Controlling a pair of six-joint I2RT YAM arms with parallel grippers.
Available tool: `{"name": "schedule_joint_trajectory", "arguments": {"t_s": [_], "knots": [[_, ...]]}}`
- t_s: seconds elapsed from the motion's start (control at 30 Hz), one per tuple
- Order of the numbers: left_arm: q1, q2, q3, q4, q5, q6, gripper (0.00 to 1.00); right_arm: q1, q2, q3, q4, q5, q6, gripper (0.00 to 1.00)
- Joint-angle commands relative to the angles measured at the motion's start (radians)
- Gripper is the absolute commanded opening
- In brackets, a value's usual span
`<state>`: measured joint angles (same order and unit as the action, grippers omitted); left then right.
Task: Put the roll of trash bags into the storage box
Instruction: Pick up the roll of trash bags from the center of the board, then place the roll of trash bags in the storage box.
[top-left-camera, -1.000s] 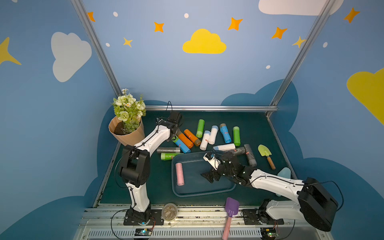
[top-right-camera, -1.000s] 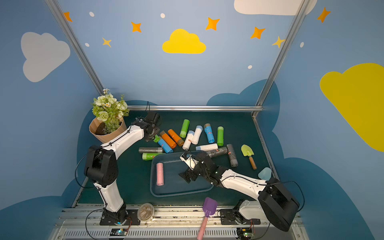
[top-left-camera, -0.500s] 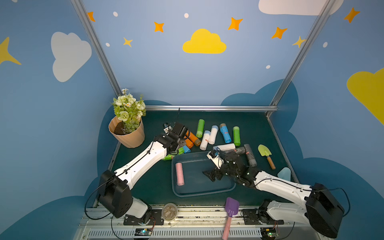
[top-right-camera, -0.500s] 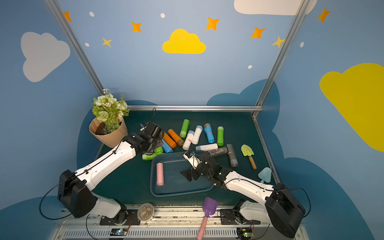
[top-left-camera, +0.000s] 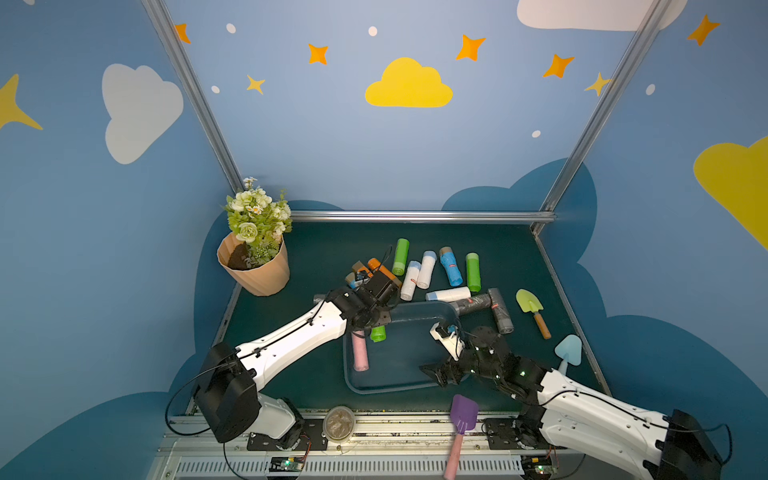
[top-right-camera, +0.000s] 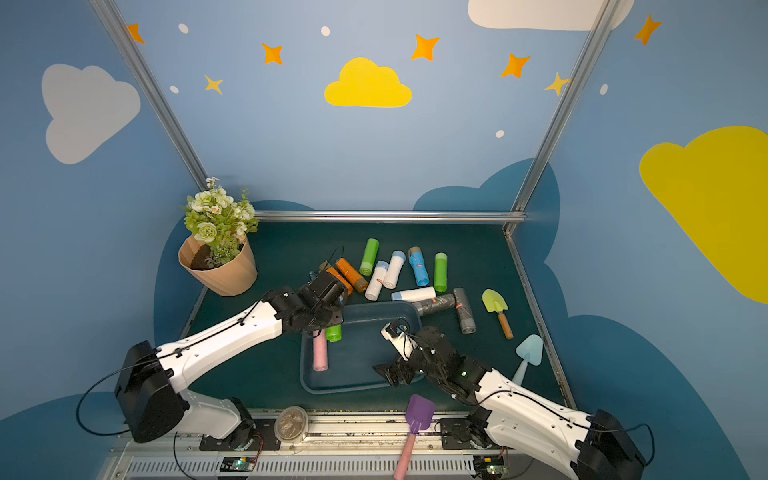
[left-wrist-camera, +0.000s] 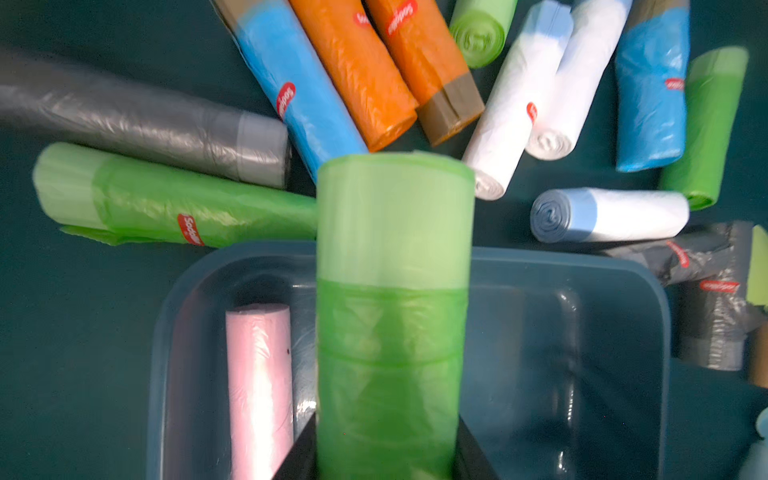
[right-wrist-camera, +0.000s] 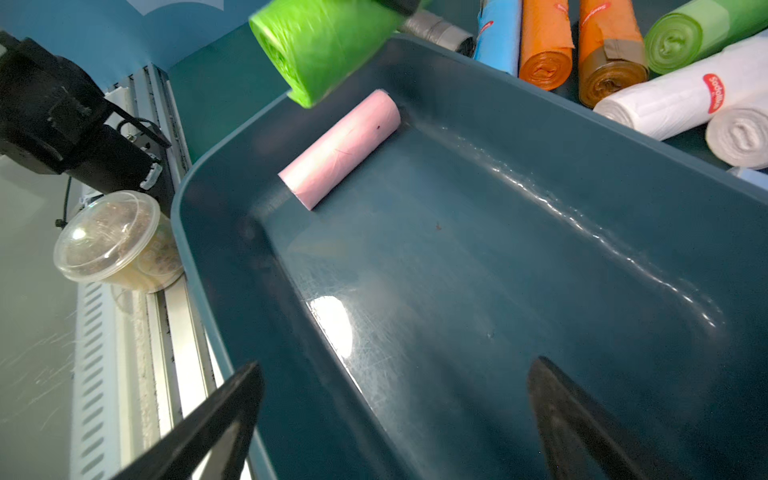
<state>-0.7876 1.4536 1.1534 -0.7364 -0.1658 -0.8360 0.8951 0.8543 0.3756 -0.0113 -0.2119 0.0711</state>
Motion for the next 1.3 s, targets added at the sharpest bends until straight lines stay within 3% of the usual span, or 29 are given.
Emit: {"name": "schedule_joint_trajectory", "arguments": {"t_s": [0.0,0.27,0.5,1.27], "knots": [[-0.033,0.028,-0.013,-0.027,-0.024,-0.026,0.4,0.006,-0.01,-0.007,0.048,-0.05,0.001,0.97],[-0.067,0.061,-0.105,0.039,-0.024,-0.085,0.41,0.025,0.098,0.006,0.117,-0.1,-0.001,0.97],[-0.077,0.115,-0.136,0.055,-0.032,-0.131,0.41,0.033,0.106,0.001,0.131,-0.103,-0.009,0.97],[-0.082,0.221,-0.171,0.034,-0.088,-0.115,0.41,0.033,0.176,0.023,0.123,-0.103,-0.037,0.97]]}}
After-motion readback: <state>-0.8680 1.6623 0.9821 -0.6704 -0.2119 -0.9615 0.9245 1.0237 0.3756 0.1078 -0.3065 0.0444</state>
